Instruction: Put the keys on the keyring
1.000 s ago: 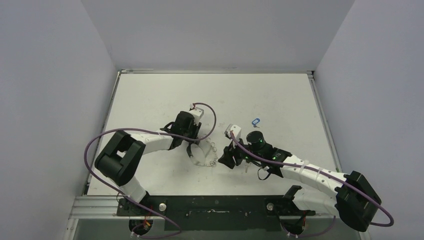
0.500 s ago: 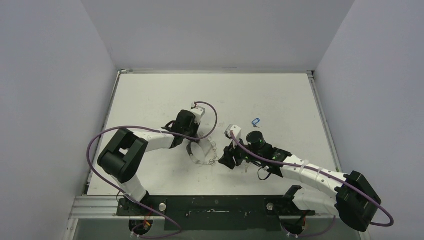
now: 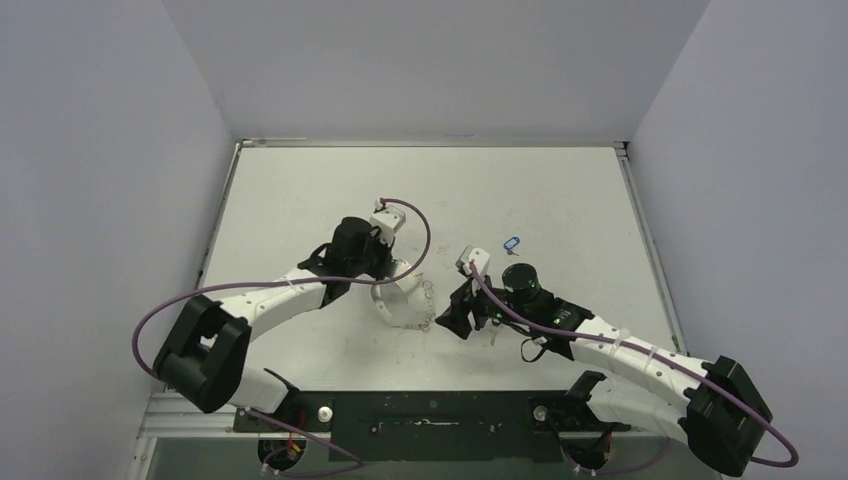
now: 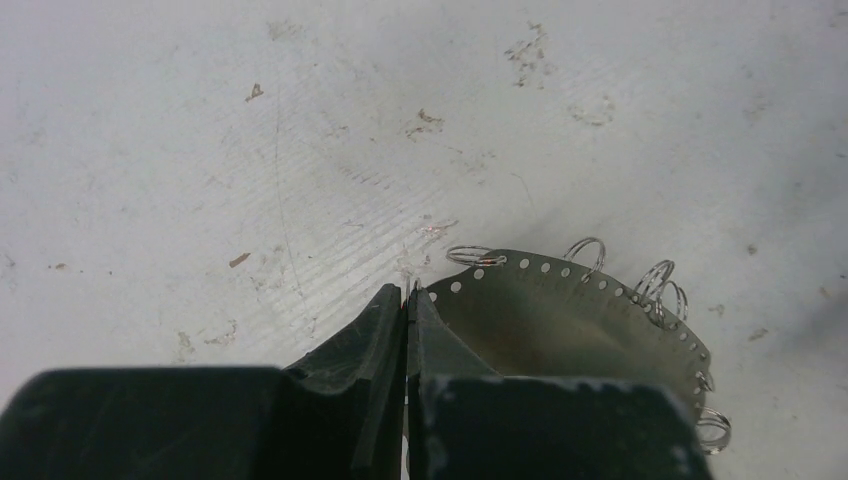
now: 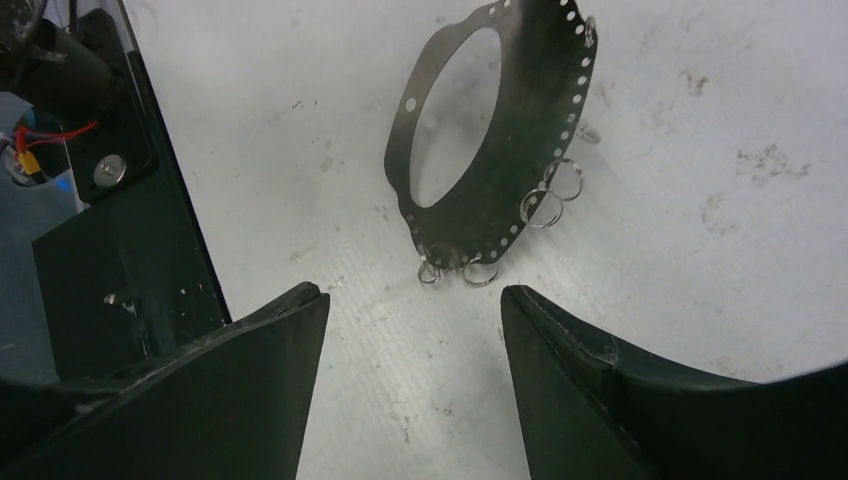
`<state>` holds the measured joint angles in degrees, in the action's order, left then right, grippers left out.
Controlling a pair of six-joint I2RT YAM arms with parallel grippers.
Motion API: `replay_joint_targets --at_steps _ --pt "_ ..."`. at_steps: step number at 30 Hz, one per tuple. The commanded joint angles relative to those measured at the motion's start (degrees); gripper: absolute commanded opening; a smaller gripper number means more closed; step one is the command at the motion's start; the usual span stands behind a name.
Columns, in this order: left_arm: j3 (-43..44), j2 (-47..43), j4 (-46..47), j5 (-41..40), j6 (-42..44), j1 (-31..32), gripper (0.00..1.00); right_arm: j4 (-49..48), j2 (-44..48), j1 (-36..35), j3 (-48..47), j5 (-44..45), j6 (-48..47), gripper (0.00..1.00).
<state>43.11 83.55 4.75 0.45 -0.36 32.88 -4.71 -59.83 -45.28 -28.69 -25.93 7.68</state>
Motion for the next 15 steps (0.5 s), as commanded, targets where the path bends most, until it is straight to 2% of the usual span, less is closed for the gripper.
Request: replay_joint_targets --at_steps 1,8,13,15 --pt "-1.4 -8.7 -2.4 7.4 3.3 0.0 0.00 -7.0 5.1 0.6 1.2 -0.1 -3.6 0.66" --pt "-6.3 -22.3 -2.1 19.8 5.2 0.5 0.00 -7.4 7.4 1.1 -0.6 -1.2 -9.6 0.70" --pt "-10.9 -30.6 2.6 28.3 7.1 1.9 0.00 -9.2 5.4 1.4 -2.3 -5.4 -11.7 0.70" --pt "-12.0 -32.2 4.3 29.2 6.8 2.2 0.00 -10.4 4.0 1.5 -2.9 -7.8 -11.5 0.69"
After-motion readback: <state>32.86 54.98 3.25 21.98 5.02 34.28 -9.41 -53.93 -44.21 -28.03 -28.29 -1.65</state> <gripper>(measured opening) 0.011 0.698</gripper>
